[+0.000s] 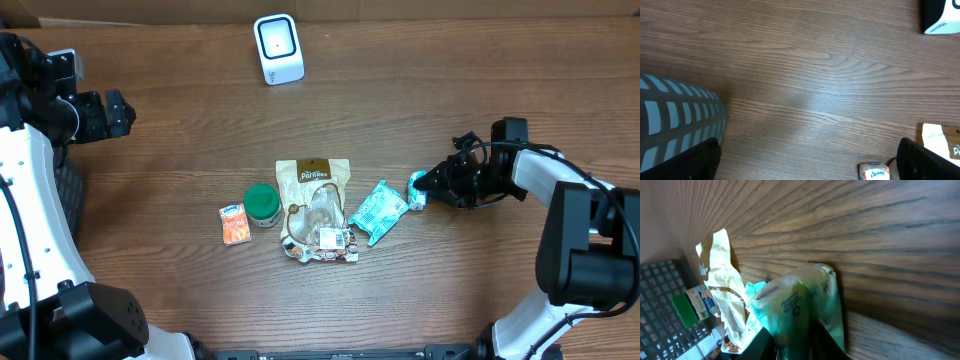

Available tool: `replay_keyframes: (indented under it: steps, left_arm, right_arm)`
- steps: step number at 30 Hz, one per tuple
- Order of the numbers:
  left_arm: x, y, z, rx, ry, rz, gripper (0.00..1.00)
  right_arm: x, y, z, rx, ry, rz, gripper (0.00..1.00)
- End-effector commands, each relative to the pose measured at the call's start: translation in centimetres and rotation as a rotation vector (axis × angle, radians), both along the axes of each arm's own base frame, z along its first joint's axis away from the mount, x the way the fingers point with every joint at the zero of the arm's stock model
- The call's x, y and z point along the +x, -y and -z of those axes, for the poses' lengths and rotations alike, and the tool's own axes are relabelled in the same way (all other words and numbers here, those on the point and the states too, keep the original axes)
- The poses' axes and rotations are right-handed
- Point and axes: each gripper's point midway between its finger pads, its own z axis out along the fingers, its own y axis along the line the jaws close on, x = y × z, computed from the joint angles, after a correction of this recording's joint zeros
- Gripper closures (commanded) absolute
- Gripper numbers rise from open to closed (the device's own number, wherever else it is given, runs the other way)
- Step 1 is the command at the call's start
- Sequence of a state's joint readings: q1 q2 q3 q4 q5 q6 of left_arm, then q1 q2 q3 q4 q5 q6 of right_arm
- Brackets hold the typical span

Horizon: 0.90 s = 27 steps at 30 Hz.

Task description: Scan the item barcode

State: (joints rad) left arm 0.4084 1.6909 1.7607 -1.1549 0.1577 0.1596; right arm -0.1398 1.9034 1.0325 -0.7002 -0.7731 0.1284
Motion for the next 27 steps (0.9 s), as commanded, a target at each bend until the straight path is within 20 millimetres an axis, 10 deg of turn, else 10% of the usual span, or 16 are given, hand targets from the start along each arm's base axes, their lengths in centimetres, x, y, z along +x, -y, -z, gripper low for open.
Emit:
replay_keyframes:
  steps: [1,12,22,27]
  left_arm:
    - [0.2,-0.3,-0.4,-0.009,0.015,-0.013,0.01]
    - [0.2,-0.3,-0.4,-0.009,0.015,-0.013,0.0]
    - [0.2,-0.3,-0.4,-0.009,0.015,-0.013,0.0]
    - [0.2,-0.3,-0.4,-0.009,0.015,-0.013,0.0]
  right_arm:
    - [0.6,1.5,0.0,-0.032,0.004,0.02,0.8]
    - [2.7,1.5,-6.0,-0.105,0.056,-0.103,0.81]
    - [1.3,5.0,-2.7,-0.827,-0.121,-0.038,0.72]
    - [1.4,3.5,-2.9,-0.86,-0.093,-0.069,0.6]
